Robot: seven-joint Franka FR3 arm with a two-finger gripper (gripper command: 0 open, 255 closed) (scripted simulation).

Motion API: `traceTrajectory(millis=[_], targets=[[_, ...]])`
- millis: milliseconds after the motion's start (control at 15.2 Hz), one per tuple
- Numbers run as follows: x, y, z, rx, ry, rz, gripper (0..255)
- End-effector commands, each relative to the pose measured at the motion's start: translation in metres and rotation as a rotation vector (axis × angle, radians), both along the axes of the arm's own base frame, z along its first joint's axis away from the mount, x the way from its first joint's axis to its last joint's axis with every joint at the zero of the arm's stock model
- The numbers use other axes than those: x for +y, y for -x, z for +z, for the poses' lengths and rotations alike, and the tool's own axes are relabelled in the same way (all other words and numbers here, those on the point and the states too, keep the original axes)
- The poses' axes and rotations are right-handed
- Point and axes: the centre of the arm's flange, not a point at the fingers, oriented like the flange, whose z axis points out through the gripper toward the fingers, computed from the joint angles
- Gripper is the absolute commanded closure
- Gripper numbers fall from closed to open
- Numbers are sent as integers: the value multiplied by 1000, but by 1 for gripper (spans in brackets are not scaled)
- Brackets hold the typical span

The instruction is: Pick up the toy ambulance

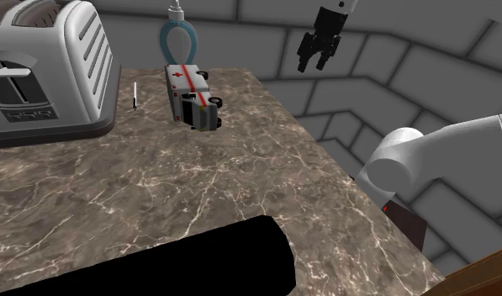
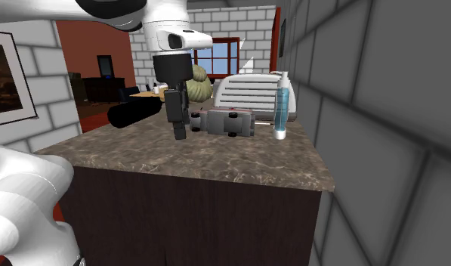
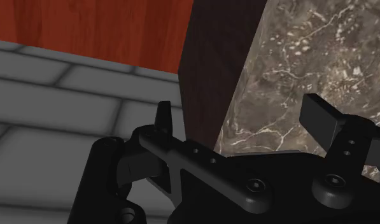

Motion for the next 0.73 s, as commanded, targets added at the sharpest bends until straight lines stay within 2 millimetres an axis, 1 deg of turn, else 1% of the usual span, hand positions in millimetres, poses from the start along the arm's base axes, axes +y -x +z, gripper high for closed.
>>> traceTrajectory(millis=[0, 660], targets=[[0, 0, 0, 0, 0, 0, 0], [126, -35, -6, -32, 16, 126, 0]])
